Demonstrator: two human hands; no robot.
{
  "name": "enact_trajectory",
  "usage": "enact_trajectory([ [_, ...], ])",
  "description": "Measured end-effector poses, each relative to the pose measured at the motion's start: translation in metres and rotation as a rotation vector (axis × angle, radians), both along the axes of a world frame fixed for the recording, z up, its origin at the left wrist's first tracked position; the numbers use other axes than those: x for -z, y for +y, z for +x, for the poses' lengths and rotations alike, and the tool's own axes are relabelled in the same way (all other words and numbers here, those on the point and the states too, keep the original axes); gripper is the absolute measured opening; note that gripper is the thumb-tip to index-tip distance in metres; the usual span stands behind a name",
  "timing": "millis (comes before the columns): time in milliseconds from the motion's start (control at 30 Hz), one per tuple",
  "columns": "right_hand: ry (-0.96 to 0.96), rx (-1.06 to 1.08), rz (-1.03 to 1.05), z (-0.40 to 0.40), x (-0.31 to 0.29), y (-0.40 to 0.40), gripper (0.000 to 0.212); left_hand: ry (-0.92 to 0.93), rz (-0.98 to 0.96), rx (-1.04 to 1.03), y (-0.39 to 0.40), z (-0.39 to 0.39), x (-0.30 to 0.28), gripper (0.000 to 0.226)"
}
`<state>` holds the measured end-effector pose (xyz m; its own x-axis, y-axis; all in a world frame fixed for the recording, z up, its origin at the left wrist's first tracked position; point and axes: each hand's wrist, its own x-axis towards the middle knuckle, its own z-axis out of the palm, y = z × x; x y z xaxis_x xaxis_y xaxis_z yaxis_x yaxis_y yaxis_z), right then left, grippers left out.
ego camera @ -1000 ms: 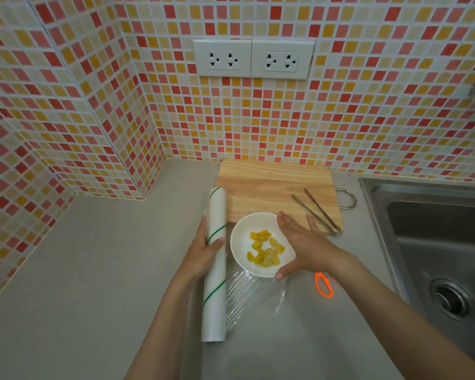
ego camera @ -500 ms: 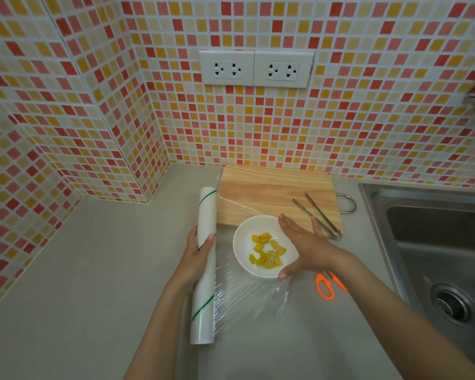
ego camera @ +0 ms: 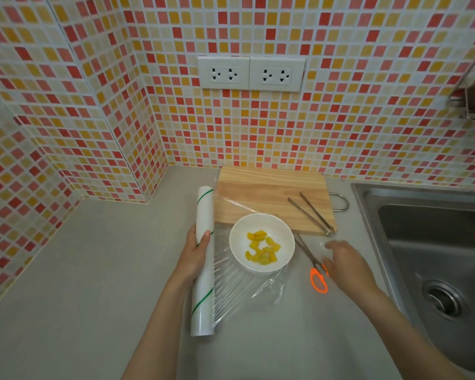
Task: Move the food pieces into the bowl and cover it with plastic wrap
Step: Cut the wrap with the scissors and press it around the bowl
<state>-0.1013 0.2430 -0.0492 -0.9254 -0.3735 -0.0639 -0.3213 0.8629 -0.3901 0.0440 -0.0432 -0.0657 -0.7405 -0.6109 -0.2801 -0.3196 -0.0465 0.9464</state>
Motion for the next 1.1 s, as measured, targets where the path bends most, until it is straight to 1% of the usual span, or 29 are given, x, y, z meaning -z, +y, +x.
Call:
enact_trajectory([
  [67, -0.128, -0.006, 0.141, 0.007, 0.006, 0.003, 0.029, 0.005, 0.009, -0.003, -0.001, -0.001, 0.002, 0.050],
  [100, -0.165, -0.007, 0.166, 0.011, 0.008, 0.002, 0.024, 0.004, 0.014, -0.003, -0.001, -0.001, 0.002, 0.050],
  [267, -0.108, -0.019, 0.206, 0.019, 0.012, 0.001, 0.017, 0.002, 0.060, -0.024, -0.001, -0.001, -0.003, 0.047],
  [333, -0.106, -0.036, 0.192, 0.021, 0.011, 0.005, 0.018, -0.004, 0.065, -0.018, -0.001, 0.000, -0.004, 0.048],
  [367, -0.103, -0.024, 0.144, 0.023, 0.010, 0.009, 0.017, -0.004, 0.077, -0.015, -0.001, 0.000, -0.005, 0.048],
  [400, -0.109, 0.009, 0.055, 0.026, 0.009, 0.012, 0.015, -0.004, 0.100, -0.017, -0.001, 0.000, -0.005, 0.048],
  [467, -0.204, 0.131, -0.236, 0.031, 0.002, 0.019, 0.010, -0.006, 0.137, -0.025, 0.000, 0.000, -0.006, 0.047],
  [533, -0.339, 0.216, -0.561, 0.037, -0.011, 0.024, 0.018, -0.018, 0.107, -0.032, 0.000, -0.001, -0.004, 0.048],
  [567, -0.387, 0.194, -0.663, 0.041, -0.018, 0.025, 0.025, -0.022, 0.084, -0.032, 0.000, -0.002, -0.002, 0.049],
  [600, -0.442, 0.134, -0.712, 0.046, -0.027, 0.025, 0.029, -0.019, 0.071, -0.031, 0.000, -0.002, -0.002, 0.048],
  [667, -0.623, -0.068, -0.701, 0.063, -0.041, 0.024, 0.028, -0.002, 0.090, -0.025, 0.002, -0.001, -0.003, 0.047],
  [700, -0.755, -0.177, -0.654, 0.074, -0.046, 0.022, 0.024, 0.005, 0.108, -0.020, 0.002, -0.001, -0.005, 0.047],
  [767, -1.029, -0.347, -0.510, 0.099, -0.050, 0.019, 0.031, 0.015, 0.125, -0.016, 0.002, -0.001, -0.007, 0.047],
  [800, -1.123, -0.413, -0.441, 0.111, -0.048, 0.016, 0.033, 0.019, 0.134, -0.014, 0.002, -0.001, -0.008, 0.047],
  [833, -1.173, -0.449, -0.383, 0.123, -0.045, 0.014, 0.032, 0.022, 0.147, -0.011, 0.001, -0.001, -0.009, 0.047],
  [900, -1.197, -0.431, -0.302, 0.143, -0.036, 0.006, 0.027, 0.027, 0.167, -0.011, 0.002, 0.000, -0.009, 0.047],
  [933, -1.191, -0.396, -0.298, 0.150, -0.032, 0.000, 0.024, 0.028, 0.167, -0.013, 0.002, 0.000, -0.009, 0.046],
  [1033, -1.141, -0.307, -0.402, 0.160, -0.026, -0.024, 0.019, 0.018, 0.150, -0.019, 0.003, 0.001, -0.007, 0.046],
  [1100, -1.098, -0.286, -0.467, 0.160, -0.025, -0.039, 0.018, 0.009, 0.148, -0.025, 0.004, 0.002, -0.006, 0.044],
])
